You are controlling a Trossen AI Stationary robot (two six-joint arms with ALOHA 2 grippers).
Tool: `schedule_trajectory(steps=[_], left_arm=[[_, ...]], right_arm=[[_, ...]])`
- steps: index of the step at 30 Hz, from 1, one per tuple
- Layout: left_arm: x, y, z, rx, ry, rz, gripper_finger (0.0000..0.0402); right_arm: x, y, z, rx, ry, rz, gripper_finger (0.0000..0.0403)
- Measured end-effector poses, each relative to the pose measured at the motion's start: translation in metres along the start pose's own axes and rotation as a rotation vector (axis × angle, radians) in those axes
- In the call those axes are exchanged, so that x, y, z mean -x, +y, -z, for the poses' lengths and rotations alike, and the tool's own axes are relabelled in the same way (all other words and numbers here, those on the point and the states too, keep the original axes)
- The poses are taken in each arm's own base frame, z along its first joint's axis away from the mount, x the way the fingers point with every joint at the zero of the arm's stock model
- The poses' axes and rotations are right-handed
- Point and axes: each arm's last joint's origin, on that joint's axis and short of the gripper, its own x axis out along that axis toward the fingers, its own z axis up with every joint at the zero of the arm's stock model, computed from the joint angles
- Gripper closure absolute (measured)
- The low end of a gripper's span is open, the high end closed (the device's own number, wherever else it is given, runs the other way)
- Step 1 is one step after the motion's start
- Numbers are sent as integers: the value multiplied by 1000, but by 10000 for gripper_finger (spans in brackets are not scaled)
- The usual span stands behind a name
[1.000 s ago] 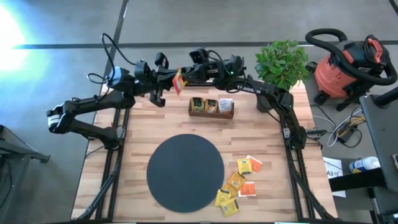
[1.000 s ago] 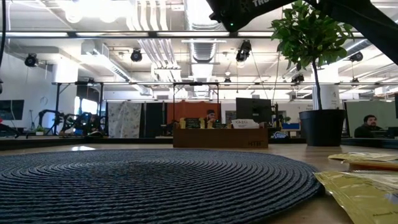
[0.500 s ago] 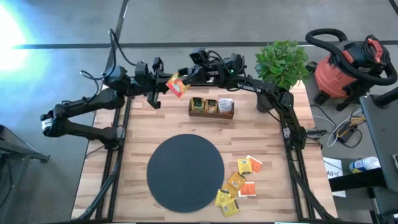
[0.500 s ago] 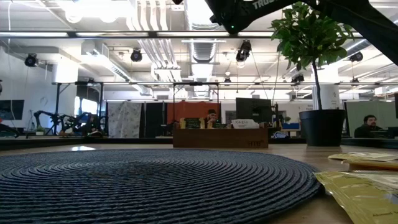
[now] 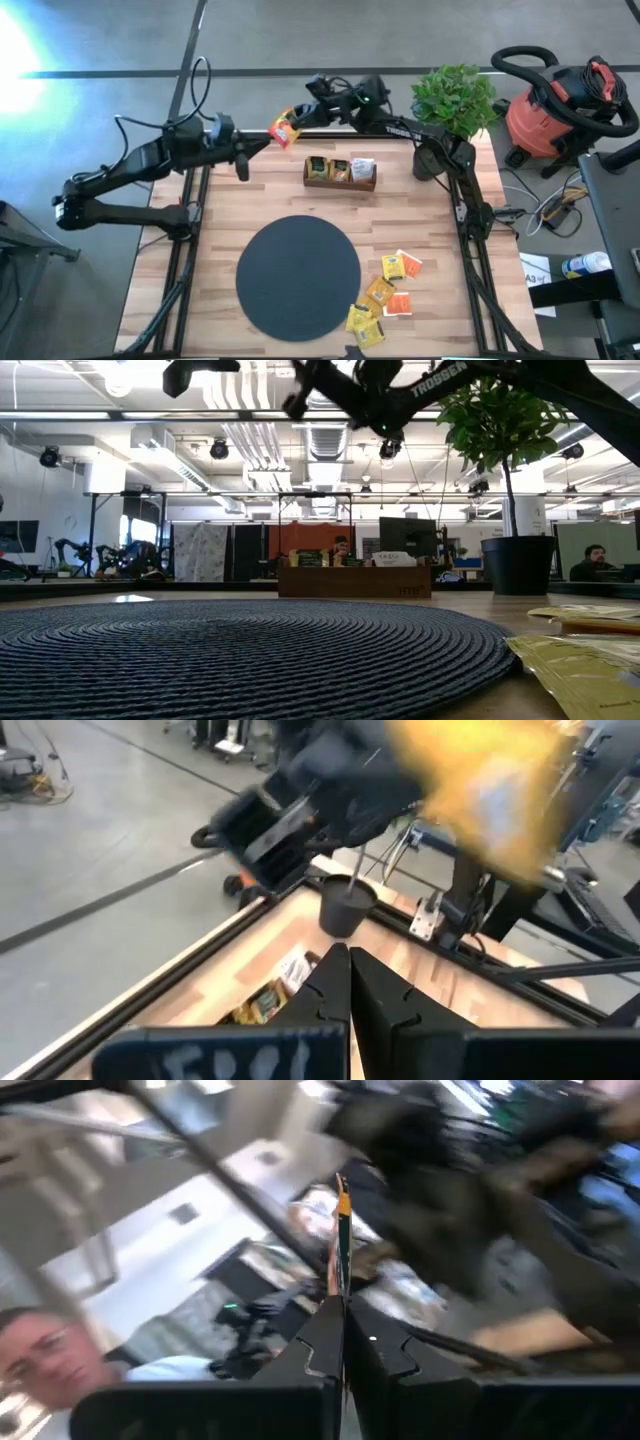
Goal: Pick & Place Tea
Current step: Put the top orange tea bag into the middle section of the wooden organizer
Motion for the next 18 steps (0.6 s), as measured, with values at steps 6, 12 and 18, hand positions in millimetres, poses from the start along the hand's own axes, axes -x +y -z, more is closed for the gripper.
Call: schedule_trajectory(steps=[6,12,18], left_arm=[[-3,3,10,-4,34,-13,397],[-8,6,21,-37,75,-24,397],[-8,7,25,-101,91,-25,397]], right_arm=[[29,-62,27,-142,42,251,394],[59,-90,52,-149,107,598,394],[62,-72,44,-13,226,885,394]])
